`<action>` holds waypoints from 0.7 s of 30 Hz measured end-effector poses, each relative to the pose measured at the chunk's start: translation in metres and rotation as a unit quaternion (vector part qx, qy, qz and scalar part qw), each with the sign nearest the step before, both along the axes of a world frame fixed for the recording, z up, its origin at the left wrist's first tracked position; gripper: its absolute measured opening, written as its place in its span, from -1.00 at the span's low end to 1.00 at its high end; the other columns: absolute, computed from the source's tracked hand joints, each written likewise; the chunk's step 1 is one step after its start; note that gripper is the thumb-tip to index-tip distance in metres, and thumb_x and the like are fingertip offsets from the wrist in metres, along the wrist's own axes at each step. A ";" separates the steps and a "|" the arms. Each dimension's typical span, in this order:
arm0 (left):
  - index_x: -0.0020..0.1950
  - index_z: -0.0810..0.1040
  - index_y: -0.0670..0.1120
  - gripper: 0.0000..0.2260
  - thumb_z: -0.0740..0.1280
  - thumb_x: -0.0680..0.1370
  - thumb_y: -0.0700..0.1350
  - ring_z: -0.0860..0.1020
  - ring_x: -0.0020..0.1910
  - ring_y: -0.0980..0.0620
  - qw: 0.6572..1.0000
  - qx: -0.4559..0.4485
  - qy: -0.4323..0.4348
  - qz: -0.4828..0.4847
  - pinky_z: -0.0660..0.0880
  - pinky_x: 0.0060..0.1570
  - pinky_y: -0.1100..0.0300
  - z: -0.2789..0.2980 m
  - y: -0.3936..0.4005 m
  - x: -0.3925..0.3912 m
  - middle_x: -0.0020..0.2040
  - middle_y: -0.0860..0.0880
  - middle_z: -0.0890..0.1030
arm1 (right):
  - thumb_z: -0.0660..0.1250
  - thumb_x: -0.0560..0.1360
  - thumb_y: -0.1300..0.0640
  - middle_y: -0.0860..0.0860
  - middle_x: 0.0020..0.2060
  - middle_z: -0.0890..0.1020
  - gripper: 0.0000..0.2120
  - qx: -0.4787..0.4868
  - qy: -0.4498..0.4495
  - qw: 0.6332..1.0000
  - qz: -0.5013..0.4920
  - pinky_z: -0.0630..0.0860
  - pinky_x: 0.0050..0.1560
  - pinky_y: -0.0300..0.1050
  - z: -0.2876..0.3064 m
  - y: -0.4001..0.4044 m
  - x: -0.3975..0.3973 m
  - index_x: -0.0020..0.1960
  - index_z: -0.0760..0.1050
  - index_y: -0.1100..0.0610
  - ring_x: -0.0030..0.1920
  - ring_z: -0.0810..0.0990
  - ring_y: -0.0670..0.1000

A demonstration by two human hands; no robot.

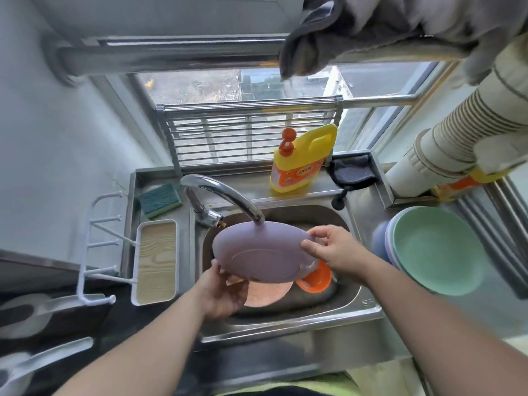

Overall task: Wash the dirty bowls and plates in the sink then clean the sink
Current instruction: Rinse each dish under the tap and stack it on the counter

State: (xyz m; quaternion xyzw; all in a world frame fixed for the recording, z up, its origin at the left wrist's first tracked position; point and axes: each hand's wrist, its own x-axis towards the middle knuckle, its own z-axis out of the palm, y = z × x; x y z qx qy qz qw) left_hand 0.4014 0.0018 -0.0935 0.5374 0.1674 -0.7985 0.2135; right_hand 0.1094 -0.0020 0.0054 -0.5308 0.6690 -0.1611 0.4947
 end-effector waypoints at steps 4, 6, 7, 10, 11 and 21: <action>0.41 0.54 -0.06 -0.34 0.18 0.60 0.45 0.59 0.15 -0.26 1.000 0.016 -0.014 0.001 0.67 -0.05 -0.11 -0.013 0.005 -0.004 0.29 -0.28 0.55 | 0.42 0.62 -0.01 0.11 -0.12 0.74 -0.82 0.010 -0.085 0.996 -0.023 0.61 0.07 0.10 -0.007 -0.004 0.029 0.00 0.65 0.11 -0.09 0.69 0.05; 0.42 0.52 -0.08 -0.29 0.09 0.62 0.46 0.53 0.29 -0.32 1.000 0.016 -0.024 0.002 0.62 0.04 -0.19 -0.017 0.006 -0.006 0.39 -0.27 0.51 | 0.36 0.66 0.02 0.04 -0.16 0.71 -0.81 0.029 -0.122 0.990 -0.057 0.57 -0.01 0.01 -0.012 -0.006 0.042 0.00 0.62 0.12 -0.13 0.63 0.00; 0.42 0.52 -0.10 -0.28 0.05 0.62 0.46 0.53 0.30 -0.35 0.999 0.019 -0.027 0.008 0.59 0.09 -0.23 -0.018 0.006 -0.007 0.40 -0.26 0.52 | 0.32 0.68 0.01 0.00 -0.22 0.66 -0.79 0.034 -0.131 0.988 -0.072 0.52 -0.07 -0.08 -0.014 -0.007 0.049 -0.02 0.61 0.12 -0.17 0.57 -0.03; 0.44 0.50 -0.13 -0.31 0.06 0.65 0.41 0.55 0.30 -0.39 0.998 0.031 -0.018 0.042 0.58 0.10 -0.34 -0.022 0.008 -0.011 0.37 -0.27 0.57 | 0.22 0.72 -0.02 -0.07 -0.30 0.52 -0.69 0.035 -0.116 0.988 -0.092 0.40 -0.22 -0.17 -0.018 -0.011 0.074 -0.11 0.53 0.11 -0.23 0.43 -0.05; 0.44 0.50 -0.13 -0.31 0.07 0.66 0.41 0.56 0.29 -0.40 0.998 0.035 -0.013 0.044 0.60 0.04 -0.36 -0.023 0.010 -0.012 0.37 -0.28 0.57 | 0.20 0.72 -0.04 -0.08 -0.27 0.55 -0.68 0.020 -0.099 0.991 -0.083 0.41 -0.17 -0.12 -0.018 -0.014 0.081 -0.11 0.53 0.08 -0.20 0.46 -0.05; 0.41 0.46 -0.07 -0.45 0.03 0.71 0.32 0.40 0.50 -0.37 0.997 0.041 -0.054 0.025 0.25 0.50 -0.27 -0.022 0.016 -0.010 0.21 -0.26 0.59 | 0.19 0.60 -0.18 -0.05 -0.08 0.71 -0.62 0.021 -0.055 0.983 -0.173 0.55 0.18 0.06 -0.030 -0.030 0.077 -0.06 0.62 0.08 0.05 0.64 0.10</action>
